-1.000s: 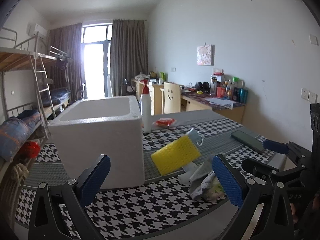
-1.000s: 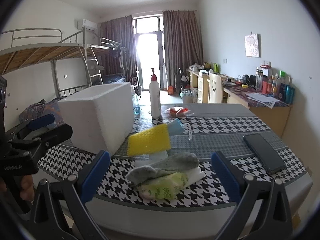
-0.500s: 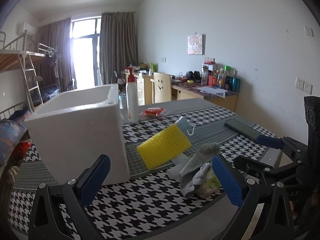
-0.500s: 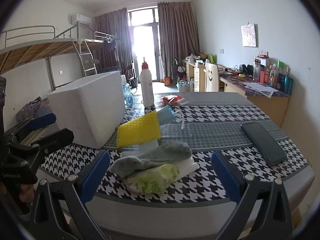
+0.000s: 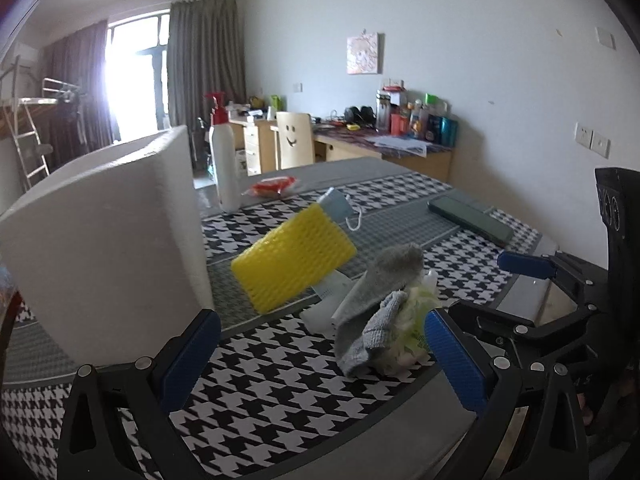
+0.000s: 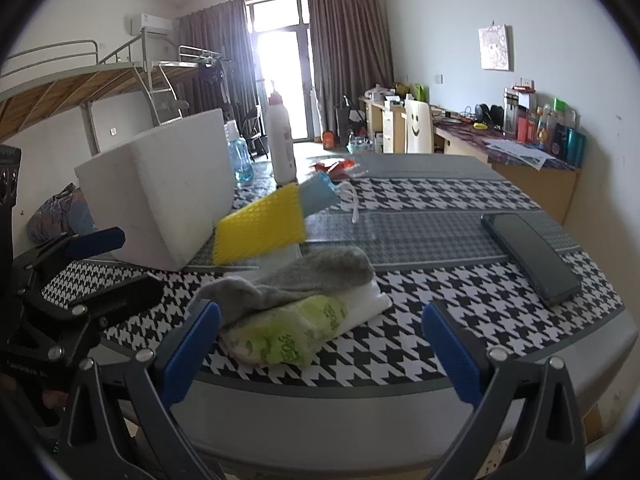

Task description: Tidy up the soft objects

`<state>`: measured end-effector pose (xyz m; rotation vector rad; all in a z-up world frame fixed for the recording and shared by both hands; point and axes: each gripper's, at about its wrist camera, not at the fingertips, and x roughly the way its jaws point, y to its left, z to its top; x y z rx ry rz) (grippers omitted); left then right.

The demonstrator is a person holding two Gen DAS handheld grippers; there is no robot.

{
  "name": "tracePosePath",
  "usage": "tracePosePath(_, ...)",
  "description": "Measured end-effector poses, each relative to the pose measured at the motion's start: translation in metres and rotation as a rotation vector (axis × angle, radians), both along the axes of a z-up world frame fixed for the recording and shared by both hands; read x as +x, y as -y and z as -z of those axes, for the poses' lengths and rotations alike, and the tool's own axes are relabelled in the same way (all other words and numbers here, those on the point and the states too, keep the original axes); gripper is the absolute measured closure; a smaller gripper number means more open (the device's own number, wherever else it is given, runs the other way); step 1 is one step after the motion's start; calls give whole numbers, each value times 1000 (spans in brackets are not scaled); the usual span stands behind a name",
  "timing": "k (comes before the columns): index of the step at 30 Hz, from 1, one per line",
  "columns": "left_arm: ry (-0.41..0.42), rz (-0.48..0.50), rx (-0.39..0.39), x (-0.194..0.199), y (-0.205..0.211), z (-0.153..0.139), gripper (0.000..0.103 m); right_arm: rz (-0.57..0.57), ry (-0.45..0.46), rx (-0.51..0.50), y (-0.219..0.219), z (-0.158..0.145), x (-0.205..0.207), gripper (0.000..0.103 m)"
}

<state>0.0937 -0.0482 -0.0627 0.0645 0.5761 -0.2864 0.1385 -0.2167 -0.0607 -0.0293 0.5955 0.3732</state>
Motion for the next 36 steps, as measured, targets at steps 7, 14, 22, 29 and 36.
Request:
tracePosePath(7, -48, 61, 22, 15, 8, 14, 5, 3, -28, -5, 3, 8, 6, 4)
tracePosePath(14, -91, 95, 65, 31, 17, 29, 17, -32, -68, -13, 2, 16, 12, 18)
tracePosePath(22, -119, 97, 55, 45, 18, 35, 30, -70, -113, 14, 6, 23, 20, 25)
tracePosePath(29, -134, 132, 54, 54, 22, 40, 45, -121, -130, 25, -3, 27, 18, 25)
tracePosePath(36, -167, 180, 25, 58, 29, 42, 56, -162, -163, 36, -8, 36, 17, 31)
